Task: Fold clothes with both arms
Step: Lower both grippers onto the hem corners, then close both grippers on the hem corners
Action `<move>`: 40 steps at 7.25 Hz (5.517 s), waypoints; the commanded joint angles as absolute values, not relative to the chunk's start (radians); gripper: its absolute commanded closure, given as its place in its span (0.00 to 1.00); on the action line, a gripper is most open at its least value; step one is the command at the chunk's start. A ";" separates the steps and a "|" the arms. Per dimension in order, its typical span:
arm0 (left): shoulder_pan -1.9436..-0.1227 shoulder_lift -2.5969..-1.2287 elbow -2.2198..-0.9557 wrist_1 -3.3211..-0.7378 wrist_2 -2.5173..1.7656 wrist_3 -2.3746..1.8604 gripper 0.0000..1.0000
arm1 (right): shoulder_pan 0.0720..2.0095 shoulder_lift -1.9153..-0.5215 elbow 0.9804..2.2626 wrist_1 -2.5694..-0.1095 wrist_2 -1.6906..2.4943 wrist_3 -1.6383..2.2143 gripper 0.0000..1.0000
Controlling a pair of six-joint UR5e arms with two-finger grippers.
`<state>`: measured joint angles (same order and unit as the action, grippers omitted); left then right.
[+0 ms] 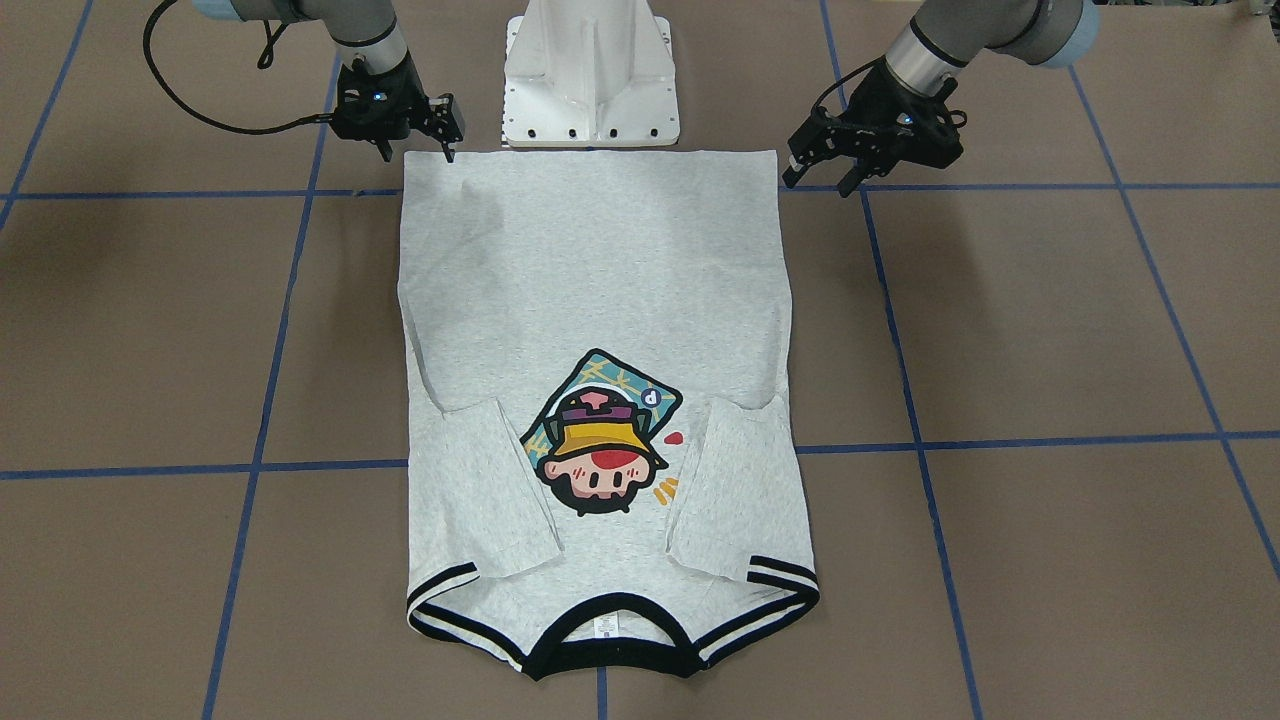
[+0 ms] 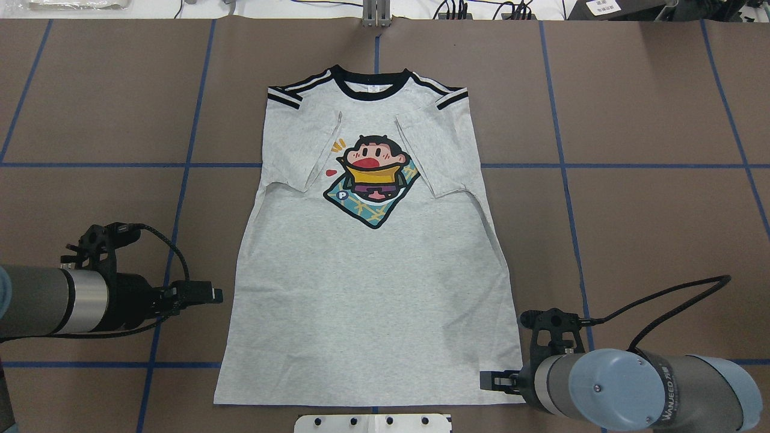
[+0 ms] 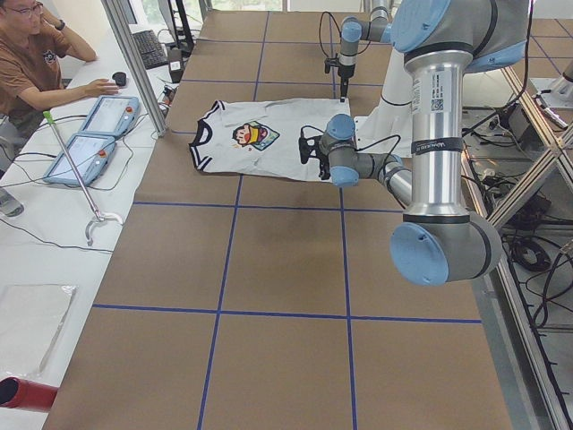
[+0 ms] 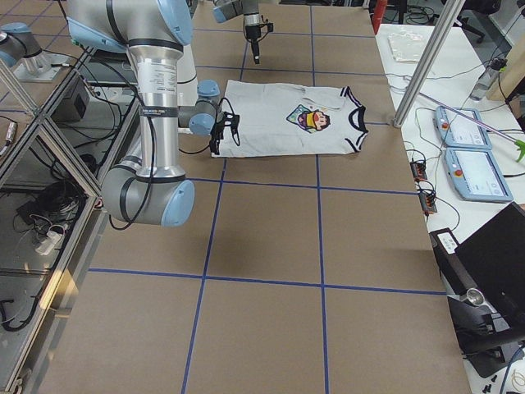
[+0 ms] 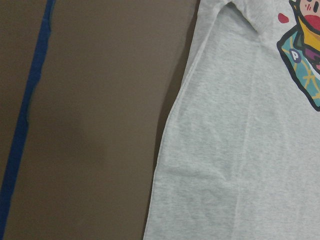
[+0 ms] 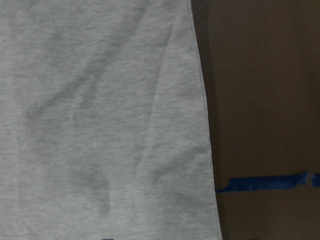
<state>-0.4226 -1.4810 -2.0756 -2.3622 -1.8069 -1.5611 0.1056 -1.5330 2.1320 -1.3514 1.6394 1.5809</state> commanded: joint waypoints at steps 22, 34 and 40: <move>-0.420 -1.491 -2.072 -2.361 -1.806 -1.560 0.01 | 0.112 -1.529 2.089 -1.355 1.697 1.580 0.77; -0.041 -1.496 -2.171 -2.126 -1.559 -1.872 0.05 | 0.140 -1.508 2.137 -1.351 1.692 1.727 1.00; -0.052 -1.611 -2.114 -1.885 -1.523 -1.758 0.07 | 0.147 -1.493 2.134 -1.351 1.692 1.723 1.00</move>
<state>-0.0499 -1.6108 -2.1227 -1.8859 -1.5332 -1.7797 0.1455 -1.4931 2.1343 -1.3514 1.6926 1.7245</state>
